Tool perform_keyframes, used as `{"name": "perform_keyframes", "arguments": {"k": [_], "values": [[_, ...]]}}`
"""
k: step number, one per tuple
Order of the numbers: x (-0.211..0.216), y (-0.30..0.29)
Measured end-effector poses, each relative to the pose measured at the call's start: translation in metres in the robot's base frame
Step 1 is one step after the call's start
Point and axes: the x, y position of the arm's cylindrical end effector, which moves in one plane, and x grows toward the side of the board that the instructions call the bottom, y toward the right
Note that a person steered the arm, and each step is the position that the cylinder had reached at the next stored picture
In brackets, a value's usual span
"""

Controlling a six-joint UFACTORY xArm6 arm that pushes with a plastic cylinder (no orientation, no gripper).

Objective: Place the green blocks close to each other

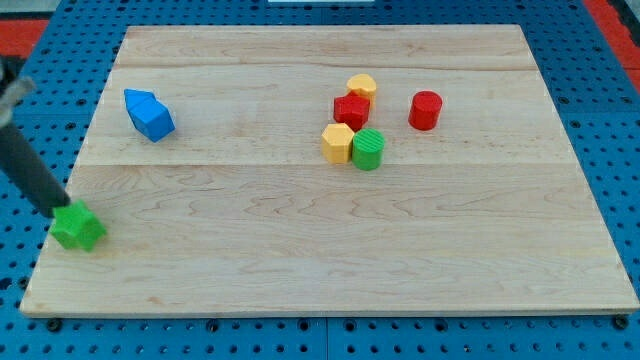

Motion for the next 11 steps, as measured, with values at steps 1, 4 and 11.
{"name": "perform_keyframes", "arguments": {"k": [1, 4, 11], "values": [[0.023, 0.022], [0.083, 0.046], [-0.043, 0.196]]}}
